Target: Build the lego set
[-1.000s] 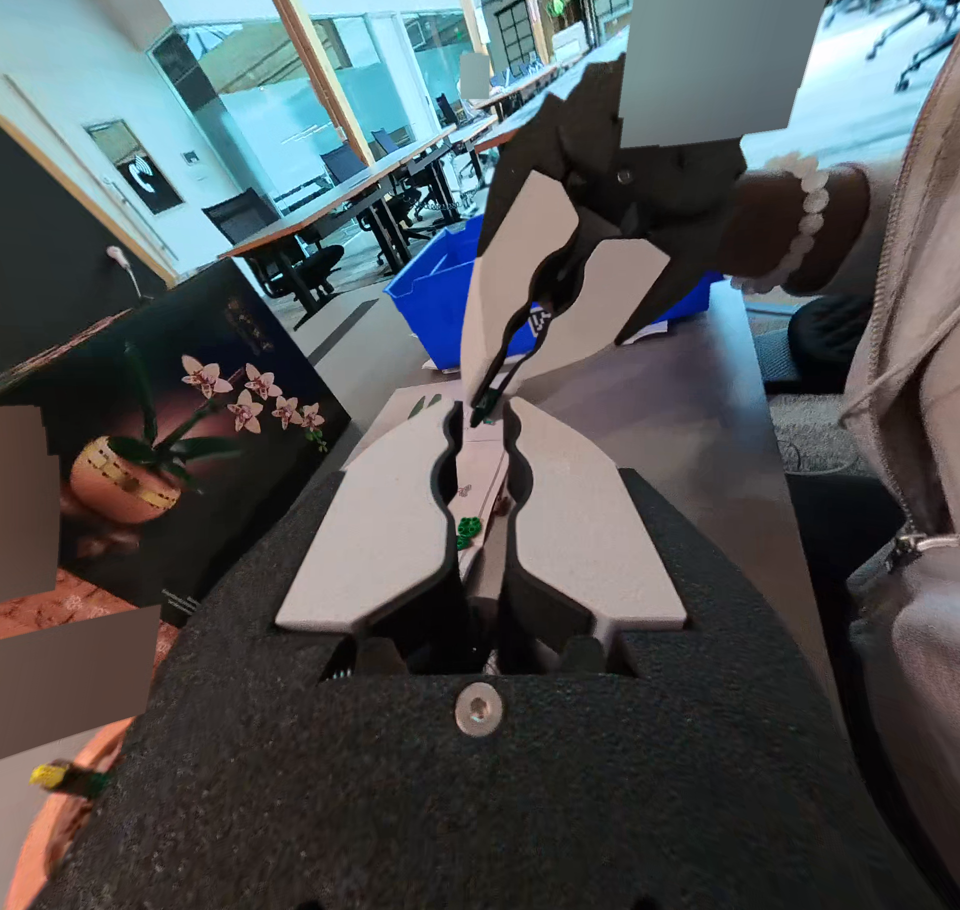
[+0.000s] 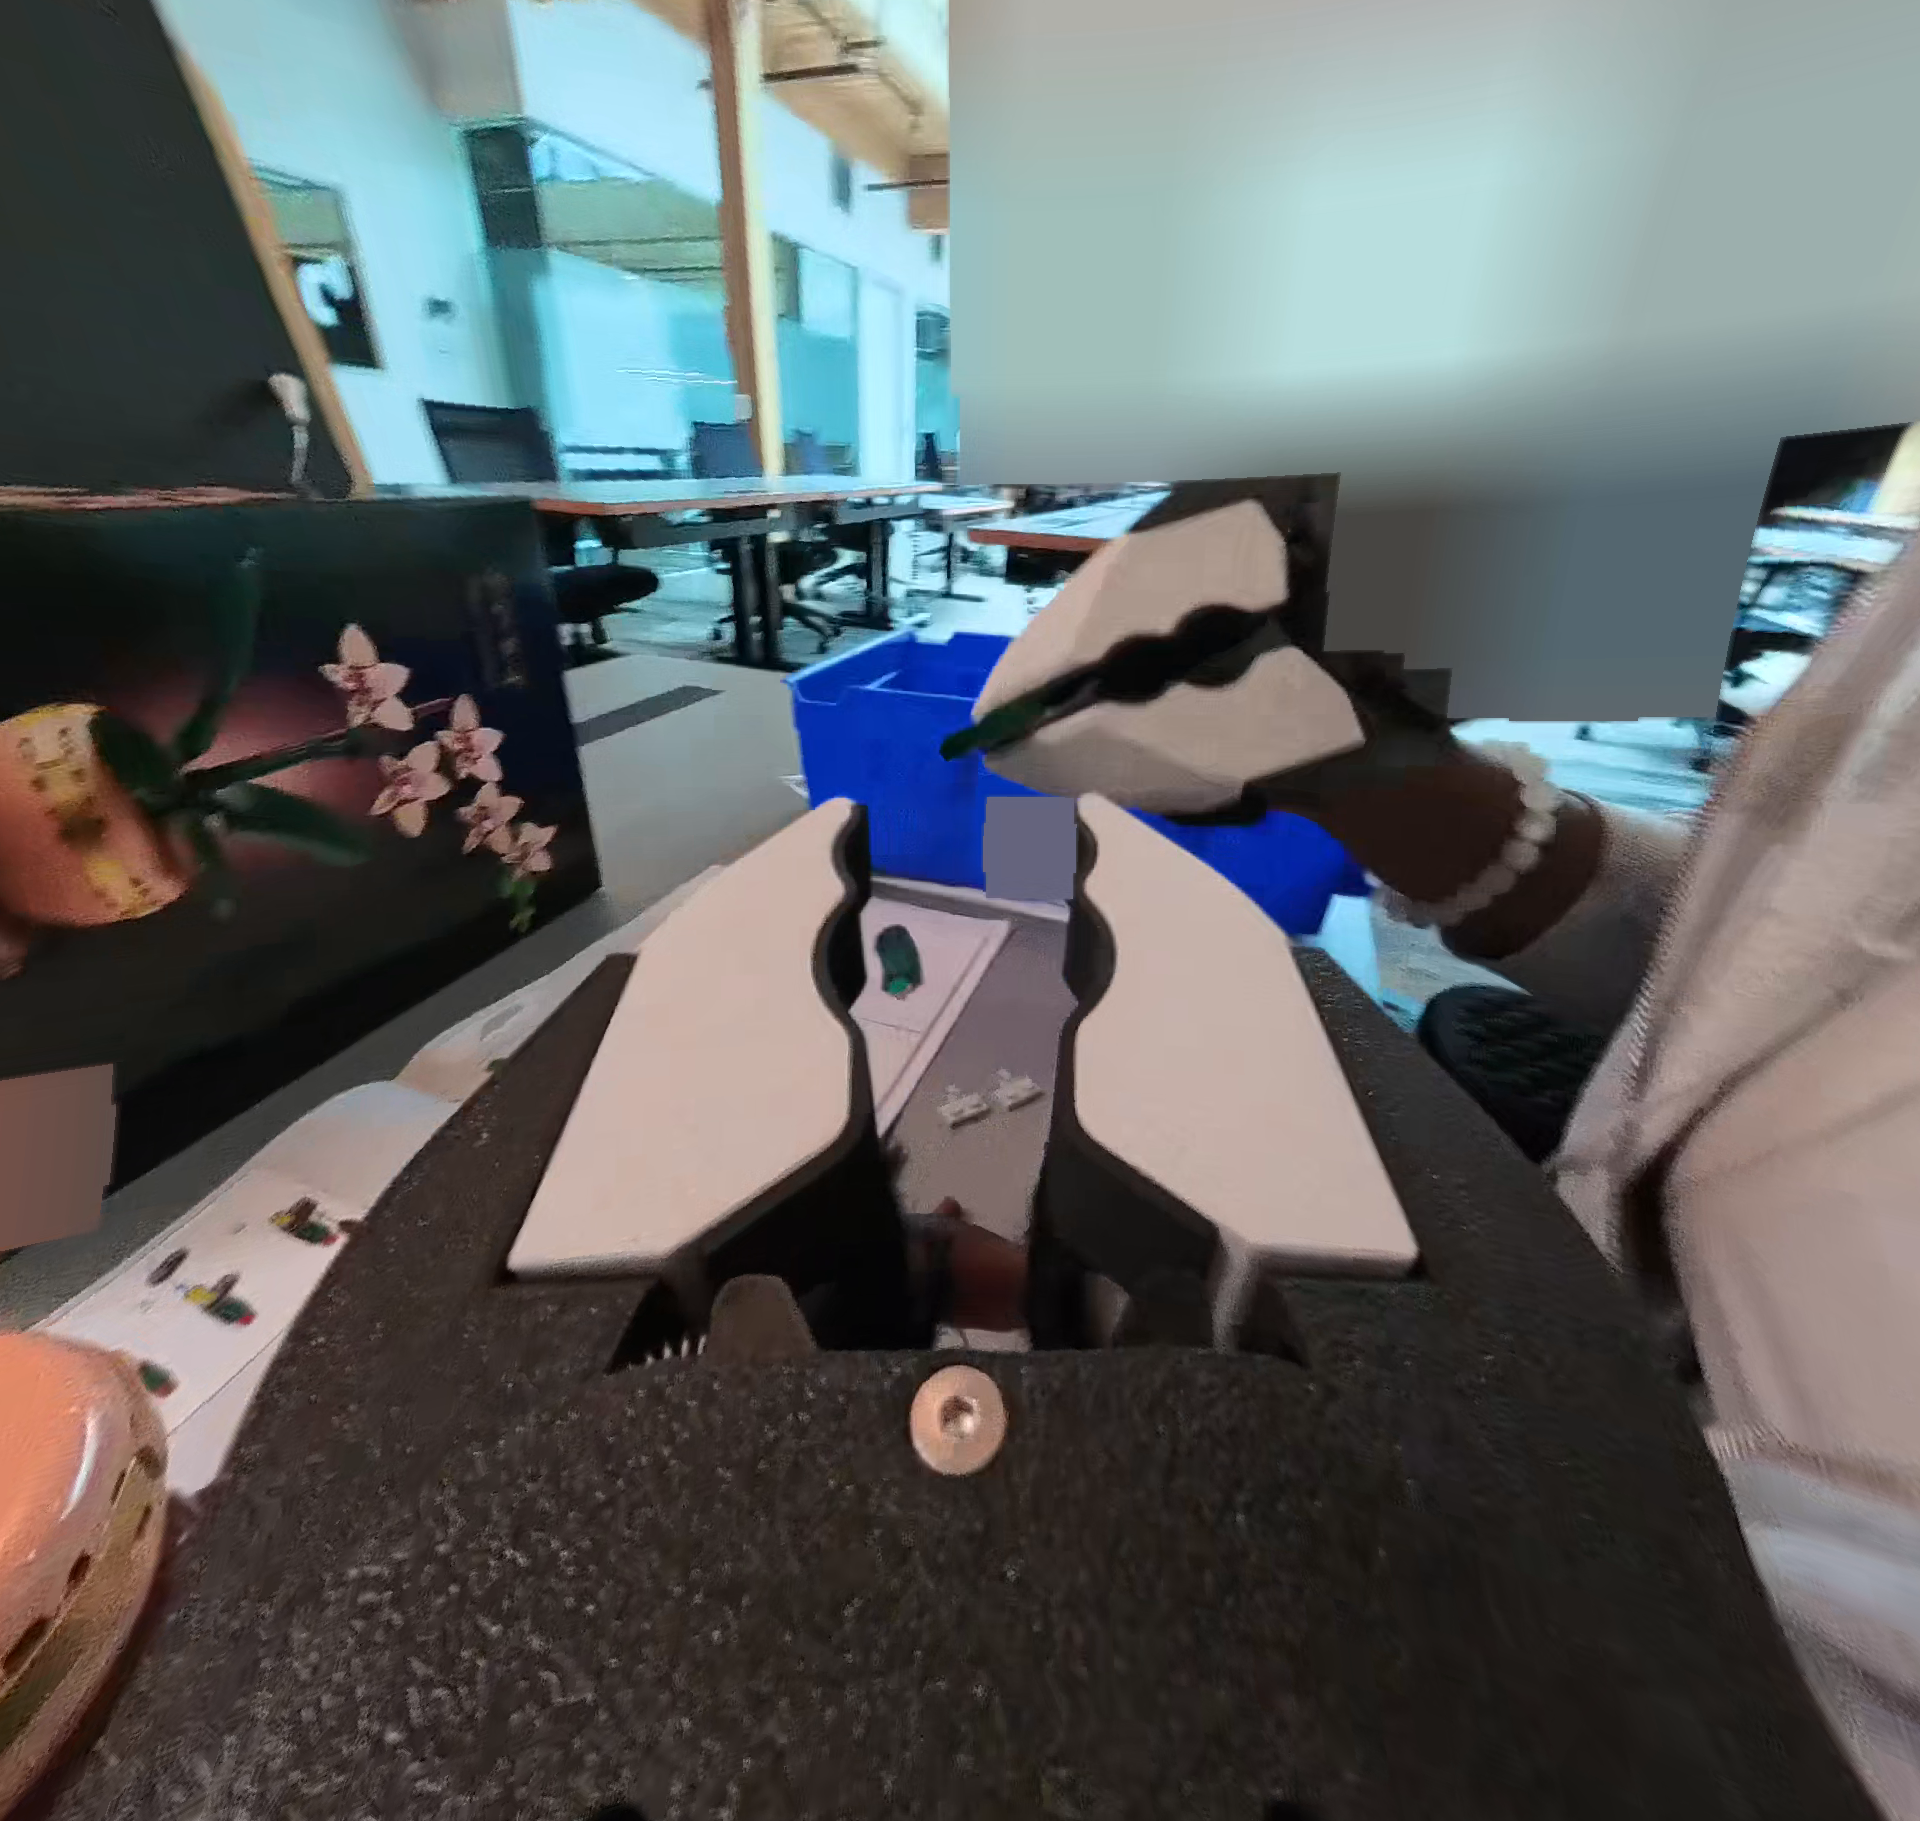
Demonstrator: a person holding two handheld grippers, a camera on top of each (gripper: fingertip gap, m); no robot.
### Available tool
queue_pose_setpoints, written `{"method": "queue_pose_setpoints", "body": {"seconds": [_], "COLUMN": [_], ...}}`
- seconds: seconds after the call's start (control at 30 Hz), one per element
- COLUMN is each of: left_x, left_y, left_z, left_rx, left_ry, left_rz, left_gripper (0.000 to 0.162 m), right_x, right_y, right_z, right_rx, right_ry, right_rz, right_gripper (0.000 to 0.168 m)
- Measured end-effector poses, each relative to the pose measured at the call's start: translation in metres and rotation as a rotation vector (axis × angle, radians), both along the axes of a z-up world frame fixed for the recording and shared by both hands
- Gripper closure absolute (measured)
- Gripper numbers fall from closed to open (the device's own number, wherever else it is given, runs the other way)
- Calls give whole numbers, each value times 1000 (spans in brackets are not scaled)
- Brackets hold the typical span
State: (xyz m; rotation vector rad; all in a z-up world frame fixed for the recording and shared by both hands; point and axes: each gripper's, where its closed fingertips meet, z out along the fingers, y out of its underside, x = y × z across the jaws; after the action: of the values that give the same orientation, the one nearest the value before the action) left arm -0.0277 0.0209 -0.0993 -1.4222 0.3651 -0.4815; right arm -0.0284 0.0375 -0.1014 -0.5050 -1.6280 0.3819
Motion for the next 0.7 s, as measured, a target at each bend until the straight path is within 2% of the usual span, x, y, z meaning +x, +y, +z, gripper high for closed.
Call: {"method": "queue_pose_setpoints", "body": {"seconds": [0.07, 0.13, 0.2, 0.33, 0.7], "left_x": [1, 7, 9, 3, 3], "left_y": [7, 11, 15, 18, 22], "left_z": [3, 0, -5, -10, -18], "left_rx": [-20, -45, -65, -87, -113], "left_ry": [-18, 0, 26, 25, 62], "left_rz": [57, 54, 60, 86, 79], "left_gripper": [134, 134, 132, 141, 147], "right_x": [-3, -5, -6, -5, -7], "right_y": [6, 6, 8, 7, 10], "right_z": [-4, -8, -12, -12, -22], "right_rx": [214, 307, 333, 349, 471], "right_ry": [-22, -47, -63, -66, -127], "right_rz": [-93, -128, -151, -166, -204], "right_gripper": [166, 166, 166, 166, 166]}}
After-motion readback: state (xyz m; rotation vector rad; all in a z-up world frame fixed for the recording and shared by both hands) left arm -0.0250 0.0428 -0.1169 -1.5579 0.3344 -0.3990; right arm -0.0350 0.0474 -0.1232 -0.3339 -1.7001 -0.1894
